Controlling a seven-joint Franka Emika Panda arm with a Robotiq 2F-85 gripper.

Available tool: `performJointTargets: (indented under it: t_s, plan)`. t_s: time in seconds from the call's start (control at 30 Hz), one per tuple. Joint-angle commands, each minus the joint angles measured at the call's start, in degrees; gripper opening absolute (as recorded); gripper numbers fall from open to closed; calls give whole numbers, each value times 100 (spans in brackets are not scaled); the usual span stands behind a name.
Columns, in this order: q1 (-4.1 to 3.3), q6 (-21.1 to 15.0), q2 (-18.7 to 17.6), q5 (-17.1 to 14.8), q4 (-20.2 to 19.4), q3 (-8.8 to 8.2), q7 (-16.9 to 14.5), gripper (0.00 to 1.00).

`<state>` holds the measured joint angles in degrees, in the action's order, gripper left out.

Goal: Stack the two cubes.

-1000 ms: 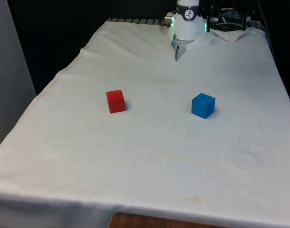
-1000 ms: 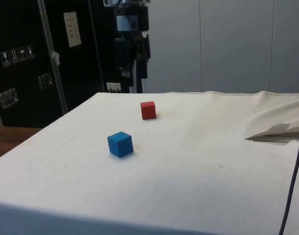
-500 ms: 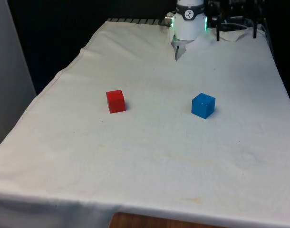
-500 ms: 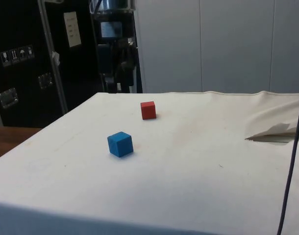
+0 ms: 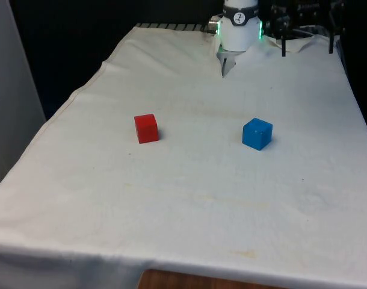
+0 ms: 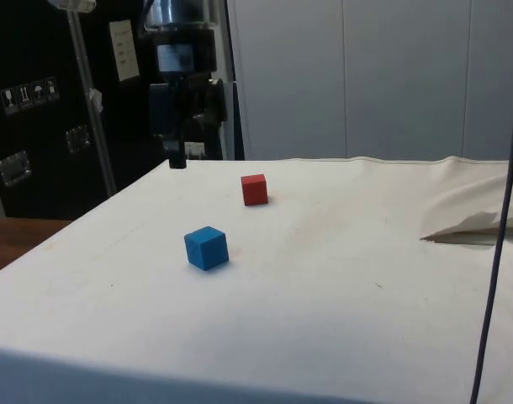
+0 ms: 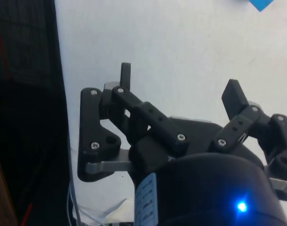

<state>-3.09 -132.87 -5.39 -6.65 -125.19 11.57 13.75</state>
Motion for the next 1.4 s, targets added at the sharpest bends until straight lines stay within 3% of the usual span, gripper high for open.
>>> performJointTargets:
  t_s: [0.0, 0.43, 0.7, 0.9, 1.07, 1.37]
  plan:
    - [-6, -34, -29, 11, 6, 0, 109, 100]
    - [6, -235, -275, 0, 23, -6, 384, 100]
    - [0, -539, -1008, 29, 424, -69, 481, 100]
    - [-6, -596, -1266, 29, 550, -92, 521, 100]
    - [11, -573, -1352, 17, 584, -126, 510, 100]
    - [-17, -682, -1478, 86, 550, -246, 802, 100]
